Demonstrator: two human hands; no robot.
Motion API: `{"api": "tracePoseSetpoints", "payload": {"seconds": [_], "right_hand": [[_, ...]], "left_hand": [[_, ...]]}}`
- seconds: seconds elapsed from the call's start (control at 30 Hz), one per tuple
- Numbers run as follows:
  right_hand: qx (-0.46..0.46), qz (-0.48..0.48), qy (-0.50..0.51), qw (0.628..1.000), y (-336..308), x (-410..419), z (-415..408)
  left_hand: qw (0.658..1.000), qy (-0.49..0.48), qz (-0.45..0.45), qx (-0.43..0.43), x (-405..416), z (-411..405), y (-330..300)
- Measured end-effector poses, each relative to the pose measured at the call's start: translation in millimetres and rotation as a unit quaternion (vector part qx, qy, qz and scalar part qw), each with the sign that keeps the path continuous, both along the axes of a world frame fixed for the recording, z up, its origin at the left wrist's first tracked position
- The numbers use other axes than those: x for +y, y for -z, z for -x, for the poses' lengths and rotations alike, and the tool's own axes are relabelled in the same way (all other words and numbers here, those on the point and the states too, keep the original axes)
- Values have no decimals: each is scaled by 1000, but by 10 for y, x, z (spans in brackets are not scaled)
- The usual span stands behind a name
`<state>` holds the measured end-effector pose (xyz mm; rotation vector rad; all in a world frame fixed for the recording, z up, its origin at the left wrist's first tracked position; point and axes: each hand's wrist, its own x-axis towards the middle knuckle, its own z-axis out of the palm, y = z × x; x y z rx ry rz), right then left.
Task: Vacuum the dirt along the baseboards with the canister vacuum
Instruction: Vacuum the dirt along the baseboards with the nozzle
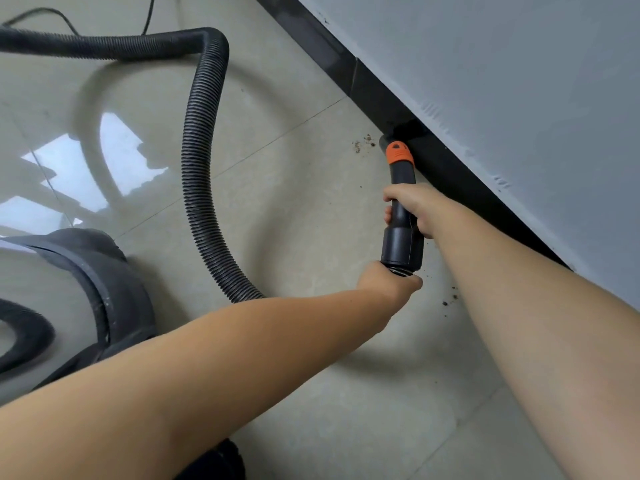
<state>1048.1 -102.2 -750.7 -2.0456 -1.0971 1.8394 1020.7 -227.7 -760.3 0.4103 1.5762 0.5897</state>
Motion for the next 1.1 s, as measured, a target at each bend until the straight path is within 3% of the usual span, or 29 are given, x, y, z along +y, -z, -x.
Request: {"api": "tracePoseSetpoints", "payload": {"seconds": [0.5, 0.73, 1.1], "right_hand": [[10, 10, -76, 997, -6, -151, 170], [2, -24, -14, 1000, -15, 53, 198], [-9, -2, -21, 1000, -84, -6, 11]], "left_hand": [[999, -40, 13, -4, -171, -8, -42], [999, -34, -12, 14, 31, 127, -37], [1000, 2, 5, -12, -25, -10, -120]]}}
